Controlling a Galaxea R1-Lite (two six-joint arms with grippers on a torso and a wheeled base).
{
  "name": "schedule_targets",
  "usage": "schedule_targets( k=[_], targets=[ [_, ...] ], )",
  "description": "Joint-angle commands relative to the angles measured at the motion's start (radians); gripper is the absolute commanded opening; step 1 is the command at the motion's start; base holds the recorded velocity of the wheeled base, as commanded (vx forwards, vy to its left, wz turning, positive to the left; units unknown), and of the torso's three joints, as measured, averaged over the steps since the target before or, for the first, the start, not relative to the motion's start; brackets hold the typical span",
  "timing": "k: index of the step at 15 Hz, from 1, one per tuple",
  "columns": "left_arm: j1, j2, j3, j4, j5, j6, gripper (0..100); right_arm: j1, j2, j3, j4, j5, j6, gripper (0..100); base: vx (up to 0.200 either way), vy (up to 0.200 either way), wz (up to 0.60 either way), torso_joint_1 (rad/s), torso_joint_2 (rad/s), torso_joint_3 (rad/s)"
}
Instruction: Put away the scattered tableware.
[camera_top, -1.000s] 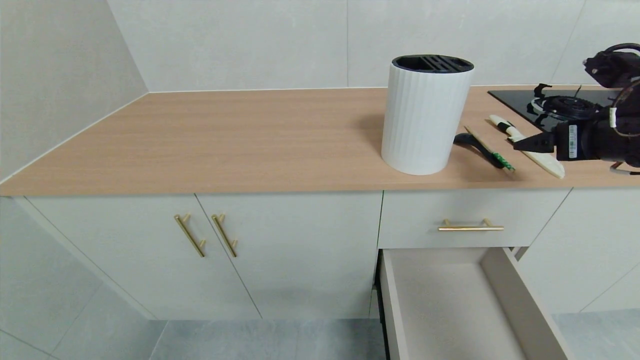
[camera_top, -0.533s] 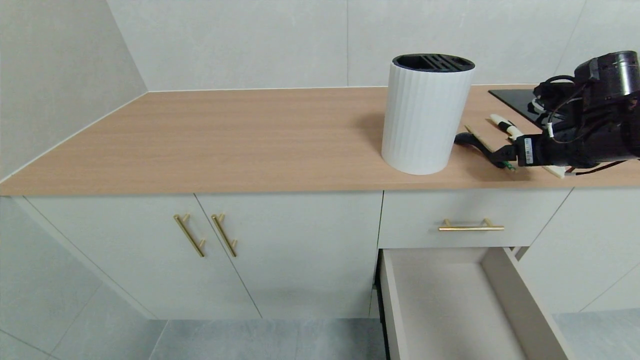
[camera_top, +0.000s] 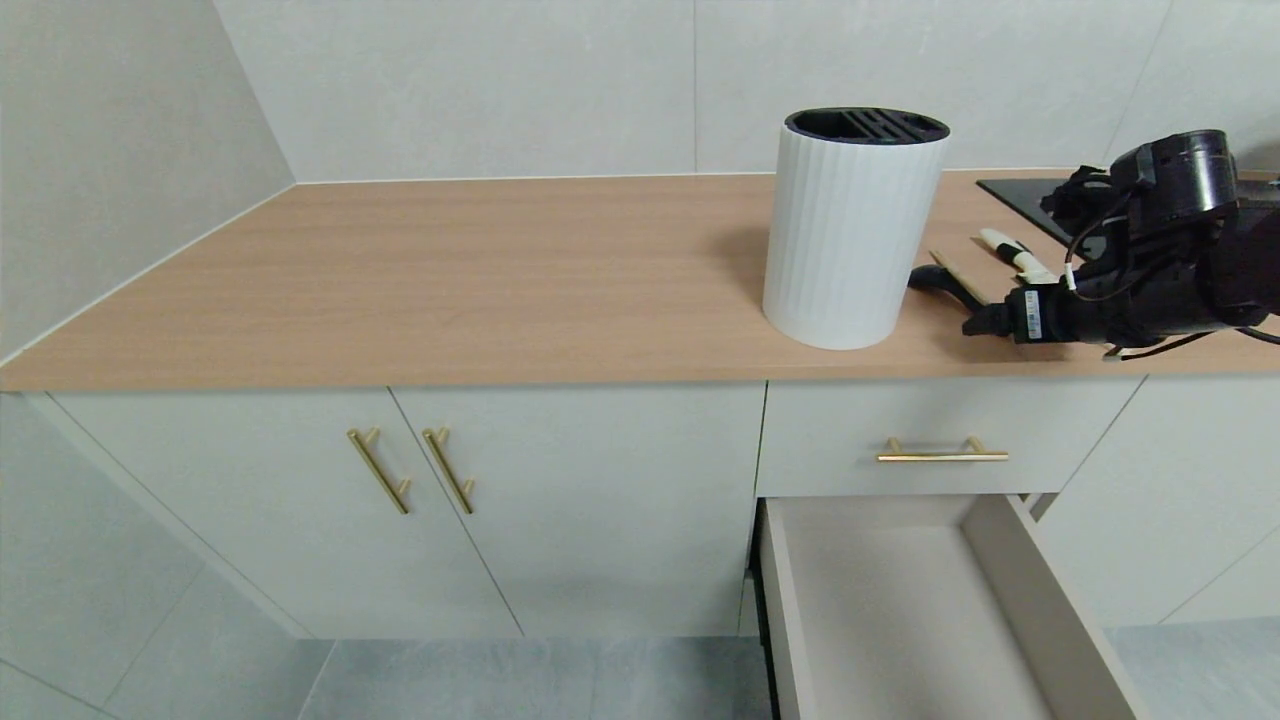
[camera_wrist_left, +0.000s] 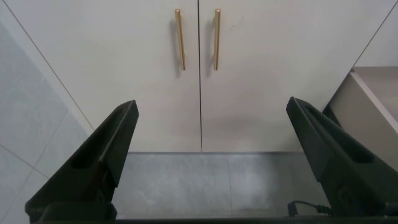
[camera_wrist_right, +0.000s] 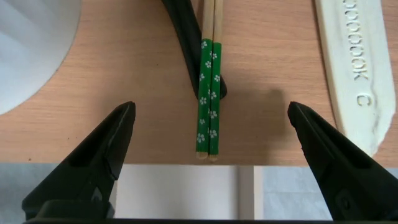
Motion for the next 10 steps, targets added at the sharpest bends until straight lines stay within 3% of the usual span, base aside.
schedule_targets(
  k=[1,4,5,10],
  targets=[
    [0.0,0.001,0.0,0.0,0.0,0.0,100,0.001,0.005,-0.001,0.001,0.0,0.001,100,0.0,0.0,0.0,0.0,0.0,0.0],
    [0.0,0.001,0.0,0.0,0.0,0.0,100,0.001,0.005,-0.001,0.001,0.0,0.001,100,0.0,0.0,0.0,0.0,0.0,0.0],
    [0.0,0.001,0.0,0.0,0.0,0.0,100,0.001,0.005,0.001,0.002,0.0,-0.001,0,0.0,0.0,0.0,0.0,0.0,0.0],
    [0.0,0.001,0.0,0.0,0.0,0.0,100,0.001,-0.001,0.004,0.002,-0.003,-0.001,0,0.0,0.0,0.0,0.0,0.0,0.0]
  ],
)
